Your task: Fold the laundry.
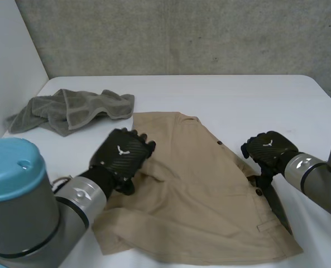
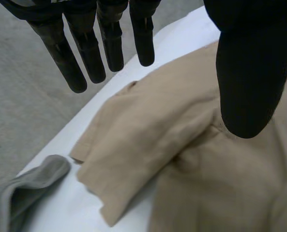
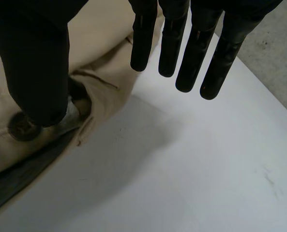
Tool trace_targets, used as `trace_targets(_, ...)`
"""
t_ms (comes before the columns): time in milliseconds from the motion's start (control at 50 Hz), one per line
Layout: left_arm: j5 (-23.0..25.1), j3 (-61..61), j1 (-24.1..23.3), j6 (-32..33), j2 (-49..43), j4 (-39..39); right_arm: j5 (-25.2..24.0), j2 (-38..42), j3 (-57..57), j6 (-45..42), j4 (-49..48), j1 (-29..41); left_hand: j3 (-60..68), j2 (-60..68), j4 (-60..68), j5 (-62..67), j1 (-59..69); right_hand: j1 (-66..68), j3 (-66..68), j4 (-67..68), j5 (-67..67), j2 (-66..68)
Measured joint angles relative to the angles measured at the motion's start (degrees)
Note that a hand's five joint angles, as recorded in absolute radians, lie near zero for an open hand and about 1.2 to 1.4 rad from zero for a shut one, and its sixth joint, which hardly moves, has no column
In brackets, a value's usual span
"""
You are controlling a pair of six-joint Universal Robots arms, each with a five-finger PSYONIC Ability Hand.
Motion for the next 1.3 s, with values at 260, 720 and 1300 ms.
trace_targets(260, 0.0, 4.0, -3.6, 0.2, -11.0, 4.1, -0.2, 6.2, -1.2, 1.9, -7.1, 0.4, 3.7, 4.1, 4.5, 5.0, 4.7, 18.2, 20.9, 20.6, 19.8, 21.3)
trace_targets(720, -0.6, 9.1, -5.6, 0.7, -15.5, 4.9, -1.5, -1.3, -5.5, 22.5, -7.7, 0.3, 18.3, 18.9, 19.3, 19.7, 19.0, 29.1, 35.4, 36.2, 34.7, 35.5)
trace_targets(1300, -8.1, 22.7, -8.0, -5.4, -12.3, 7.8, -6.8, -16.3, -15.5, 39.4, -1.2, 3.1, -0.3, 0.1, 0.0, -0.3, 1.4, 29.6, 35.4, 36.2, 34.7, 35.6)
